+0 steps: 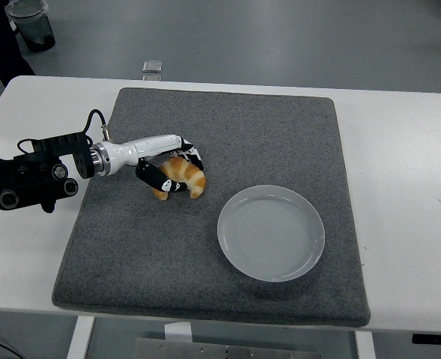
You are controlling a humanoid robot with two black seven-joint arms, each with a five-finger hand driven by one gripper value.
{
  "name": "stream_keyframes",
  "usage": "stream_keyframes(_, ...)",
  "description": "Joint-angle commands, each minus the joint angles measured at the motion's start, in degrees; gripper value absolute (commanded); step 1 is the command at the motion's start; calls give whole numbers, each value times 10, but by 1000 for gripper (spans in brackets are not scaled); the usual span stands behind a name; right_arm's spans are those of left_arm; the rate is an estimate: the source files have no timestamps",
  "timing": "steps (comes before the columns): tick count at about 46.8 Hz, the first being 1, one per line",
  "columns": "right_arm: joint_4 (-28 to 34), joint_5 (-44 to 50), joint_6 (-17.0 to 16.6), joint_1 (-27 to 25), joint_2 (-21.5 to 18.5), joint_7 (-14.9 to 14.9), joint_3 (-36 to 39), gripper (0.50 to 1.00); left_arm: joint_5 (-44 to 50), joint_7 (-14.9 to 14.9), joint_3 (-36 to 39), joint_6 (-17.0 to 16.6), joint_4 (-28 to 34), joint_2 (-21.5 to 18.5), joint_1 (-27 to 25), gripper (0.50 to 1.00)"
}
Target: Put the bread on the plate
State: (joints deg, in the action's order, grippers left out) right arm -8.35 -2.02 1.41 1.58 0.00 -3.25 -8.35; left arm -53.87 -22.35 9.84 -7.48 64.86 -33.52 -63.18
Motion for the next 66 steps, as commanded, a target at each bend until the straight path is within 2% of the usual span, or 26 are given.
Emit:
stream_keyframes(1, 0, 0, 0, 0, 0, 0, 0, 930, 0, -1, 0, 0, 0, -1, -5, 500)
stream_keyframes(18, 0, 0, 0, 0, 0, 0, 0, 932, 0, -26, -5, 0, -16, -7, -19, 500)
stream_keyframes(22, 0, 0, 0, 0, 0, 0, 0, 930, 1, -37, -12, 1, -33, -19, -46, 500)
stream_keyframes(31, 0, 0, 0, 0, 0, 0, 0, 932, 2, -39, -13, 12, -37, -61, -128, 500)
stream_keyframes(39, 0, 0, 0, 0, 0, 0, 0, 932, 2, -39, -13, 45, -36, -87, -198, 500)
stream_keyframes(49, 0, 0, 0, 0, 0, 0, 0, 930, 2, -39, -12, 74, -36, -81, -276, 500)
stream_keyframes(53, 0, 0, 0, 0, 0, 0, 0, 930, 2, -39, -13, 77, -36, -64, -292, 500)
stream_keyframes(66, 0, 0, 0, 0, 0, 0, 0, 932, 0, -37, -12, 76, -35, 87, -303, 500)
